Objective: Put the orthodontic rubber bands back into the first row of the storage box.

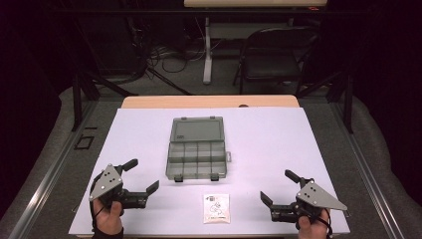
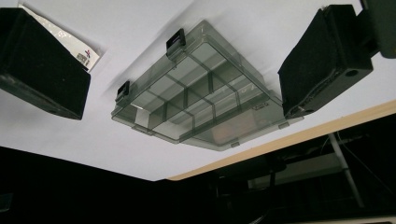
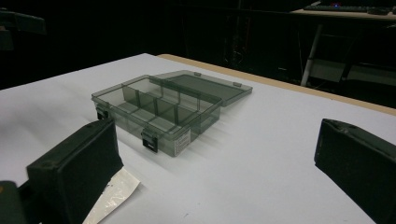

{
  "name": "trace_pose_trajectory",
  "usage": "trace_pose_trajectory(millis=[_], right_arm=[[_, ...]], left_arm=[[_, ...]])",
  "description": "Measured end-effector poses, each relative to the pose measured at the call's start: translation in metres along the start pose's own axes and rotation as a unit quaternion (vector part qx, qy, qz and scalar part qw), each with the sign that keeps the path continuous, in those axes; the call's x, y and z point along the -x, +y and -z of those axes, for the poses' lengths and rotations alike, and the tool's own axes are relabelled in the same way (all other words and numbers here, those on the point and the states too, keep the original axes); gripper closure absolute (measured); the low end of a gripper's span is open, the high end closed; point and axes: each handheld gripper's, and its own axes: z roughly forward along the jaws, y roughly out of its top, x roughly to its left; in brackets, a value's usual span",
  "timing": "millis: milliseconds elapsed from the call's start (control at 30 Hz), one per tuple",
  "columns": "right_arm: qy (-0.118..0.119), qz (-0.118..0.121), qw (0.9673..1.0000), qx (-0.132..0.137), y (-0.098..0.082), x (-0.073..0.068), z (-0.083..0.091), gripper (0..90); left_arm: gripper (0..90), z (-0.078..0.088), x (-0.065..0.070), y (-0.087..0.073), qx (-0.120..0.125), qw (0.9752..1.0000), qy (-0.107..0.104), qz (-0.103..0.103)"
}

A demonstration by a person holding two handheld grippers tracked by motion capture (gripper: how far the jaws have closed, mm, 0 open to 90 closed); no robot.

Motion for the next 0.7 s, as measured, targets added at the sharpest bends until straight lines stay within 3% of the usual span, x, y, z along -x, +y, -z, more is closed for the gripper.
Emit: trace_pose_trajectory(millis=[233,700], right_arm=[[0.001,0.002,1.0000,-0.005,-0.001,0.000,-0.001,0.0],[0.003,0.000,0.9999,-0.012,-0.002,0.000,-0.004,0.3]], left_arm=[[2.1,-0.001,0.000,0.000,0.000,1.0000,-0.003,0.002],[2.3,-0.013,0.001,0.002,-0.017,0.9989,-0.024,0.036]])
